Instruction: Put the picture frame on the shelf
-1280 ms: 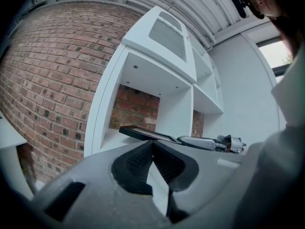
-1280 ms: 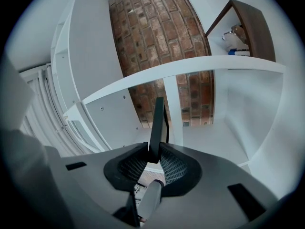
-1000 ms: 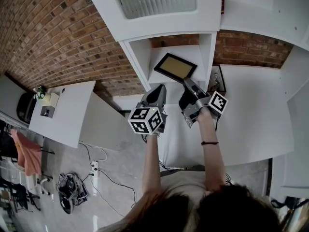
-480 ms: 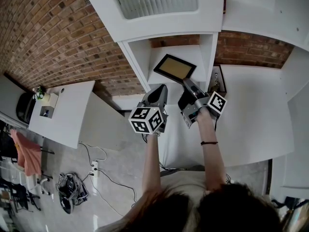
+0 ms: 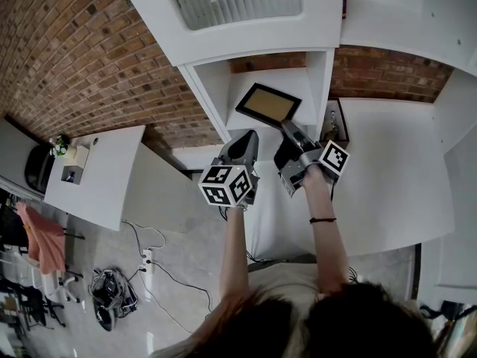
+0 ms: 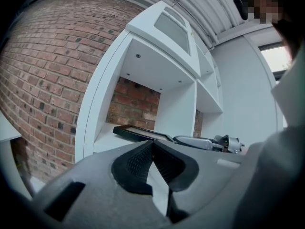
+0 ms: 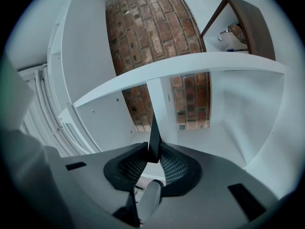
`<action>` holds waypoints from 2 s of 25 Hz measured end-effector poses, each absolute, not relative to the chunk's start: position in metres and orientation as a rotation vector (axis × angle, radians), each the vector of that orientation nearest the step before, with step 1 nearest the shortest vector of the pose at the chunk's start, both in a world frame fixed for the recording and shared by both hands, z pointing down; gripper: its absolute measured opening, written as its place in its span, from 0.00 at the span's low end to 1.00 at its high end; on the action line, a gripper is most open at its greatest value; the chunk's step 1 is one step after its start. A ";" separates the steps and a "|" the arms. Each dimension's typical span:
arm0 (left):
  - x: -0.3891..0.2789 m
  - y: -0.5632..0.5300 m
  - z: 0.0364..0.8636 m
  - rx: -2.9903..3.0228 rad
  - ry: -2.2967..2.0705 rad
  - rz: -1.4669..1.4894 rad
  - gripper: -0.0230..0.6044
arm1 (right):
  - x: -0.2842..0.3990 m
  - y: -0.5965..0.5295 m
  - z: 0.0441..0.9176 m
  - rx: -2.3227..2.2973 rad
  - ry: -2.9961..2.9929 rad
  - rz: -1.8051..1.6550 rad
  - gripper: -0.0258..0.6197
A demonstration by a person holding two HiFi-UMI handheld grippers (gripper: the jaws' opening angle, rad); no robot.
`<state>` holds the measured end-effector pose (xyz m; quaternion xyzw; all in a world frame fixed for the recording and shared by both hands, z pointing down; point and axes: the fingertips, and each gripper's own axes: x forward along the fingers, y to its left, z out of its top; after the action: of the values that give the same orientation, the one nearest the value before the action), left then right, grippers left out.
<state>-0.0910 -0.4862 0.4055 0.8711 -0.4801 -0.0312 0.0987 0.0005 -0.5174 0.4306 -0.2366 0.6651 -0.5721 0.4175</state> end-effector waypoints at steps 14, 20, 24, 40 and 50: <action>-0.094 -0.482 0.405 2.566 -1.429 -0.094 0.05 | 0.002 -0.516 0.426 -0.575 1.655 -1.429 0.16; -0.096 -0.481 0.405 2.566 -1.433 -0.097 0.05 | 0.001 -0.515 0.427 -0.575 1.662 -1.435 0.16; -0.096 -0.478 0.404 2.565 -1.434 -0.101 0.05 | 0.001 -0.513 0.427 -0.569 1.665 -1.439 0.18; -0.095 -0.457 0.408 2.557 -1.427 -0.099 0.05 | -0.004 -0.488 0.434 -0.560 1.688 -1.475 0.25; -0.094 -0.438 0.408 2.552 -1.440 -0.101 0.05 | -0.002 -0.464 0.436 -0.572 1.684 -1.462 0.15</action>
<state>-0.0942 -0.4381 0.4082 0.8656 -0.4884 -0.0344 0.1046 -0.0024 -0.4640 0.4360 -0.2268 0.6681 -0.5799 0.4073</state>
